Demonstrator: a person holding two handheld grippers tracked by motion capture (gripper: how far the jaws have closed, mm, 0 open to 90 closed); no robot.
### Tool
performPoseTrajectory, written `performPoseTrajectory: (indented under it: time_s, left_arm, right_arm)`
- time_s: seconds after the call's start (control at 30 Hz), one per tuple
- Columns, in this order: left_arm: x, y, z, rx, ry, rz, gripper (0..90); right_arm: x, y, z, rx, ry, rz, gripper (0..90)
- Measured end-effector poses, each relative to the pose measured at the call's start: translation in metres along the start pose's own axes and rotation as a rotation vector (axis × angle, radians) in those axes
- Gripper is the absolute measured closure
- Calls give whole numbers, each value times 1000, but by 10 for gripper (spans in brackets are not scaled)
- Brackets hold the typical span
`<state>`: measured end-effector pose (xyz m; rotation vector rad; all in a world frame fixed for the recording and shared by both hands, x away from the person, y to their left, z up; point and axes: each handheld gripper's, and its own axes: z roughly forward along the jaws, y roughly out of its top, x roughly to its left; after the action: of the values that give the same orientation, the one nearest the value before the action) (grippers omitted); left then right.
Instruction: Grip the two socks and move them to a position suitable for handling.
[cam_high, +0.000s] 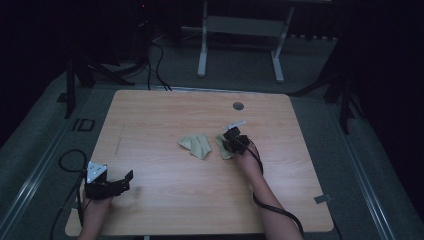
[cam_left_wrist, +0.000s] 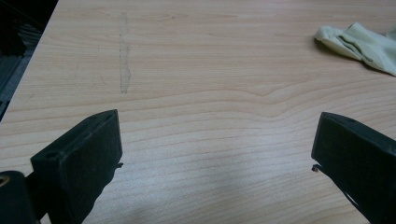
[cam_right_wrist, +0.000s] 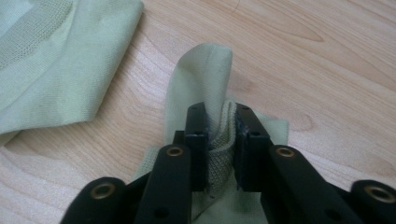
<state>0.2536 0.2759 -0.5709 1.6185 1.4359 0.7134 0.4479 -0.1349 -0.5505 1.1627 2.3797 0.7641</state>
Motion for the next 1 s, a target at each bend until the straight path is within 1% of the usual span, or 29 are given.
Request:
performPoseTrajectory:
  time_s: [0.1, 0.23, 0.27, 0.3, 0.4, 0.43, 0.47, 0.57, 0.6, 0.63, 0.77, 0.8, 0.83, 0.87, 0.9, 1.0]
  left_arm:
    - [1, 0, 1, 5, -3, -5, 17]
    - [1, -1, 2, 7, -1, -7, 17]
    - [1, -1, 2, 7, -1, -7, 17]
    - [1, 0, 2, 6, -2, -6, 17]
    - [1, 0, 1, 7, -1, -7, 18]
    - [1, 0, 1, 7, -1, -7, 17]
    - [0, 0, 1, 7, 1, -8, 17]
    - [0, 0, 1, 6, -1, -9, 17]
    - [-1, 0, 1, 6, 0, -8, 17]
    - [-1, 0, 1, 7, -1, -5, 17]
    - [-1, 0, 2, 9, -1, -3, 17]
    - [-1, 0, 2, 9, 0, -3, 17]
    - [-1, 0, 2, 9, 1, -4, 17]
    - [-2, 0, 2, 11, 0, -2, 17]
    - [-2, 0, 2, 12, 0, -1, 17]
    - [-3, 0, 1, 13, -1, 0, 18]
  right_arm:
    - [-3, 0, -1, 3, 21, 21, 804]
    - [-5, 0, -11, -7, 28, 19, 810]
    - [-5, 0, -11, -7, 28, 19, 810]
    - [-7, 1, -21, -25, 27, 18, 811]
    - [-8, 4, -31, -38, 32, -1, 812]
    - [-8, 4, -31, -38, 32, -1, 812]
    - [-7, 5, -39, -49, 46, -17, 812]
    - [-3, 6, -51, -61, 69, -56, 811]
    - [-3, 6, -51, -61, 69, -56, 811]
    - [0, 6, -61, -74, 98, -67, 811]
    - [6, 6, -78, -102, 133, -93, 811]
    - [8, 6, -83, -109, 138, -101, 811]
    - [8, 6, -83, -109, 138, -101, 811]
    - [12, 6, -93, -127, 149, -115, 811]
    - [15, 6, -99, -138, 156, -121, 811]
    - [25, 5, -114, -158, 170, -170, 811]
